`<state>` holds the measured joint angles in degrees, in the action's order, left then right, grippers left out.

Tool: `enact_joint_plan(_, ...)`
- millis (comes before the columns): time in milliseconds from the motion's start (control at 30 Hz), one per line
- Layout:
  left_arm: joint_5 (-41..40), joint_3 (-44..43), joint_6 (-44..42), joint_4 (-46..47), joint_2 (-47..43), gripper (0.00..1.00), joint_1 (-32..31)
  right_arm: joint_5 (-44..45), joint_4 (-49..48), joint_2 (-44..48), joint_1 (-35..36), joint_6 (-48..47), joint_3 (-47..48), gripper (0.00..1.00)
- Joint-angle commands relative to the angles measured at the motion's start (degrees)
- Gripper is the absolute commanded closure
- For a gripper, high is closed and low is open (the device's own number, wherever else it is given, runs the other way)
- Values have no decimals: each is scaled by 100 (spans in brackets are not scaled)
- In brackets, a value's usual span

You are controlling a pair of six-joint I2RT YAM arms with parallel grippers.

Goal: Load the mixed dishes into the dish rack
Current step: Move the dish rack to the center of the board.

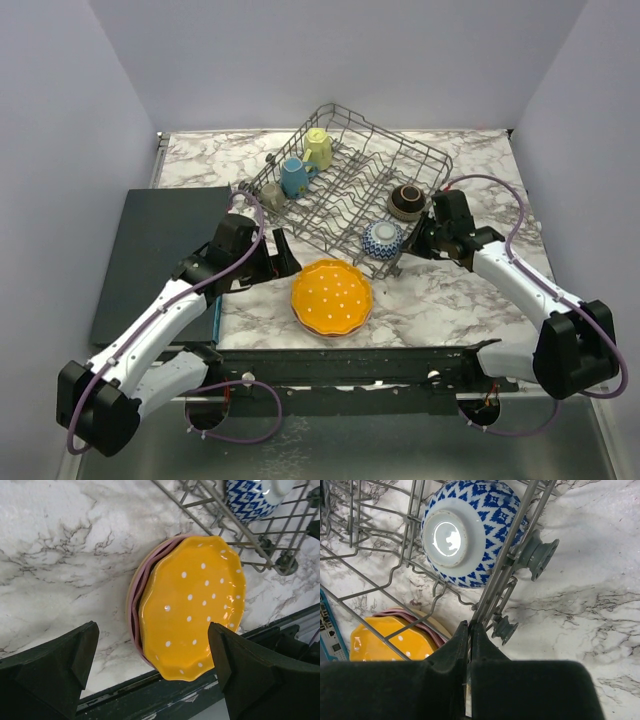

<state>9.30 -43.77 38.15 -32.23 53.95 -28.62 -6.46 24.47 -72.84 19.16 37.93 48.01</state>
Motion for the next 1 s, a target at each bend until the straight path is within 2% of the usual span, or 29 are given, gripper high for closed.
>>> enact_joint_plan(0, -106, 267, 532, 271, 369, 1, 6, -720, -125, 204, 239, 58, -207, 100)
enact_joint_plan(367, 310, 753, 833, 1474, 1186, 1, -29, -822, -118, 618, 255, -30, -535, 100)
enact_joint_plan(667, 362, 777, 830, 1756, 1835, 2, -318, -965, -232, 841, 252, -27, -776, 100)
enact_joint_plan(967, 400, 942, 843, 1990, 1978, 17, -447, -734, -137, 921, 254, -82, -851, 100)
